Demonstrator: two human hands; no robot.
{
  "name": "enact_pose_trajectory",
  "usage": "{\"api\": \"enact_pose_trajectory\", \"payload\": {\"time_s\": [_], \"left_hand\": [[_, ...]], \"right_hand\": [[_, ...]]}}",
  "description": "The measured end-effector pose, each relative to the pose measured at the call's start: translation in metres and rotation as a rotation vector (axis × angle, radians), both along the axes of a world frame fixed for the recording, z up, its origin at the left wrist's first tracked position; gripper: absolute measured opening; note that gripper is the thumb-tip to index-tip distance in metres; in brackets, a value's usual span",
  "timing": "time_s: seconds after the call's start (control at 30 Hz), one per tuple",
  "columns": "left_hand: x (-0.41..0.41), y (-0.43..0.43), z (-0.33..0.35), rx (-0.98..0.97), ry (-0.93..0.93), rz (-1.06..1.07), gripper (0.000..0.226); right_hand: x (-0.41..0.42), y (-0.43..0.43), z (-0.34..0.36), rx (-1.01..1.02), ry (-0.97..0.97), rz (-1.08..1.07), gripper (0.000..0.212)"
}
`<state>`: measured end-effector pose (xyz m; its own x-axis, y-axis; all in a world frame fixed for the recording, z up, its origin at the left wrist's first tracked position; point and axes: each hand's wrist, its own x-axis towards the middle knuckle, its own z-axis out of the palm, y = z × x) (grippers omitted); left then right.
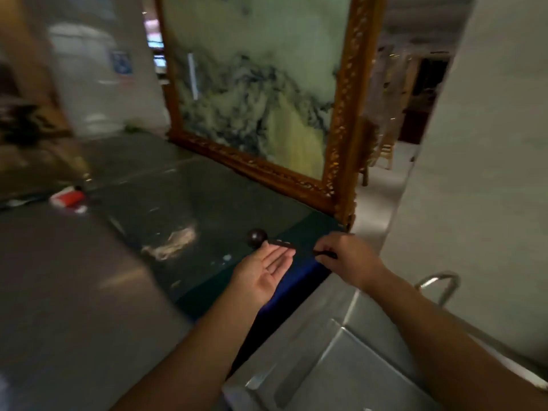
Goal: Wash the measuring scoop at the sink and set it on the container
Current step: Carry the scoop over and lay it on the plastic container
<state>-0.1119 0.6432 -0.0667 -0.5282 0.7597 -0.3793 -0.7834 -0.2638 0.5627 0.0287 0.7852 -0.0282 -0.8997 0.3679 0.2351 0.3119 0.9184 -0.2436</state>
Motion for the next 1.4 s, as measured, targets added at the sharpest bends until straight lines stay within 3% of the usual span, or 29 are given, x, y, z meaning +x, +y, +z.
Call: {"api": "enact_pose_trajectory", "payload": {"time_s": [0.43,0.63,1.0,1.4], "left_hand": [[-0.051,-0.287,-0.053,-0.065,-0.102,0.625,0.035],[-0.060,-0.407,-0.064,-0.069,-0.092,0.844,0.038],[-0.098,-0.554,-0.117,-0.110,-0.177,0.827,0.042],[-0.174,-0.561,-0.160,-0.178,-0.266,0.824,0.050]], "right_hand": [[-0.162,-0.223,-0.050,-0.019,-0.060,0.604,0.008],[-0.205,-0.348,-0.066,-0.039,-0.052,0.744,0.009],[-0.250,-0.494,-0.127,-0.016,-0.079,0.747,0.011],[-0.313,-0.511,-0.190,-0.102,-0.101,0.643,0.006]]}}
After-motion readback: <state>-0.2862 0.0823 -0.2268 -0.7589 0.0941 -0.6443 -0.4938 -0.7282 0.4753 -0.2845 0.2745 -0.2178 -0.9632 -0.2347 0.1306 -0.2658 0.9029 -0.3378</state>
